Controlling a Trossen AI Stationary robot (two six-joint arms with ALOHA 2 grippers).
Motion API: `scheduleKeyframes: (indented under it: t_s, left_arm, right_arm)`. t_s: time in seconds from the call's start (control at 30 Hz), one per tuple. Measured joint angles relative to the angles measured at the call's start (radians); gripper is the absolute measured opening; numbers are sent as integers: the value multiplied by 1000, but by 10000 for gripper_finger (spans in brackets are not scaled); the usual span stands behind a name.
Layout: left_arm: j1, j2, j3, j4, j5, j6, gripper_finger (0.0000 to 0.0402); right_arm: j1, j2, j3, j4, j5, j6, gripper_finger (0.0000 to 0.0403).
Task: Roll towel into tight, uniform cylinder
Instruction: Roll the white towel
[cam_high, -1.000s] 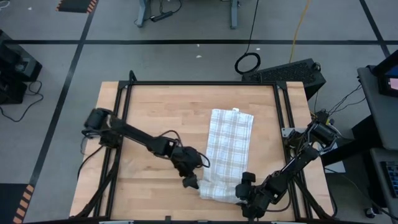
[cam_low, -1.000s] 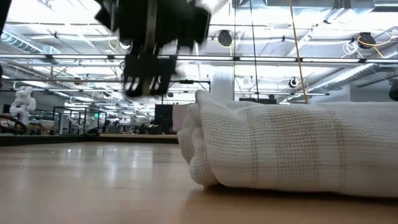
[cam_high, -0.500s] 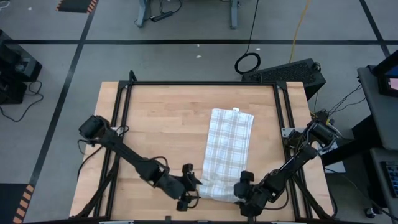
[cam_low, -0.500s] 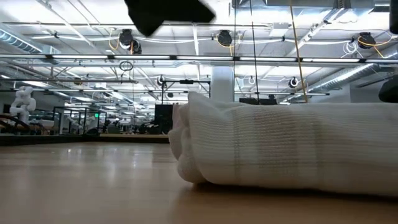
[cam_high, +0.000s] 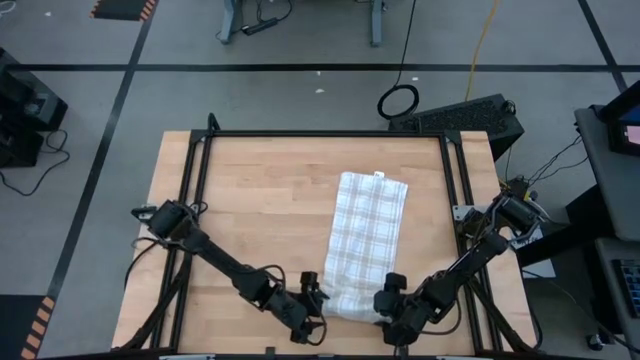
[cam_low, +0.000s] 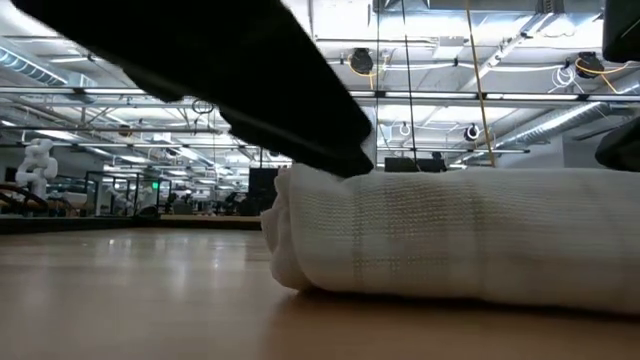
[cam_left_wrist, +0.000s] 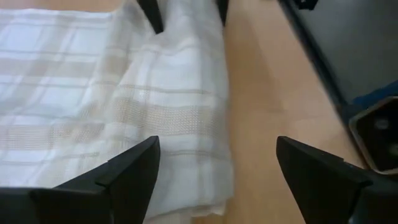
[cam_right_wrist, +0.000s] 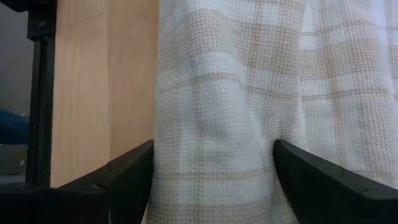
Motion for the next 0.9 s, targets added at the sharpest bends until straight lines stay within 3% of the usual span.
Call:
scheduleKeyframes:
  t_s: [0.27,0.47,0.6,0.73,0.9]
  left_arm:
    - [21,51,0,4,-88,35,325]
    - [29,54,0,-11,-88,90,325]
    - [41,54,-2,-65,-56,2,317]
    - [56,53,-3,-71,-6,-29,278]
    - [70,52,-3,-55,94,-55,202]
  right_arm:
    - [-14,0,-1,2,5,-21,311]
    - [-14,1,-1,2,7,-33,311]
    - [-15,2,-1,2,31,-31,311]
    - [-15,2,-2,-1,35,-36,294]
    - [-16,-5,-1,-15,32,-35,245]
